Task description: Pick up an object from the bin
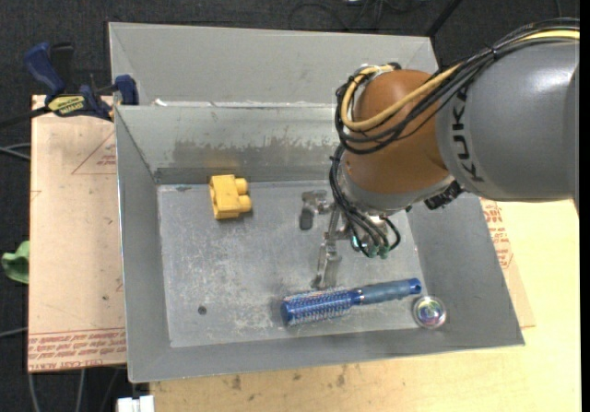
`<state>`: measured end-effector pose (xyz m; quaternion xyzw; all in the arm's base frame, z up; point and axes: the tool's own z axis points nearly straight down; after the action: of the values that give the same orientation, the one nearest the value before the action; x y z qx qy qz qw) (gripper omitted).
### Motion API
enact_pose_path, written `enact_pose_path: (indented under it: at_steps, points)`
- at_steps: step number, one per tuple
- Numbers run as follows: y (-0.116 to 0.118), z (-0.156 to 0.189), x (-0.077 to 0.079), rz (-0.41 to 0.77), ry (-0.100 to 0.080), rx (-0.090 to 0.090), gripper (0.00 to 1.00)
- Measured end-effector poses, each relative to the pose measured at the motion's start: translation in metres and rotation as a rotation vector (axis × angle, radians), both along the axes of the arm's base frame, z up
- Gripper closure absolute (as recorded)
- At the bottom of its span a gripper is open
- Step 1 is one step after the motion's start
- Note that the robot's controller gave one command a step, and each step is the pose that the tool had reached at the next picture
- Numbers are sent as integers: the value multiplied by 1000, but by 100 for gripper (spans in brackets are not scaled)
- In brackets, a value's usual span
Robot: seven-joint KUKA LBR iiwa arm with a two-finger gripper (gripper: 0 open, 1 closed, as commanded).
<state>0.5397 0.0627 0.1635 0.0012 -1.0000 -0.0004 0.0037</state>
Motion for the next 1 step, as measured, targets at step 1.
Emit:
enact_pose_path:
  at_steps: [1]
  points:
    - [-10, -95, -49, 165, -14, 1, 0]
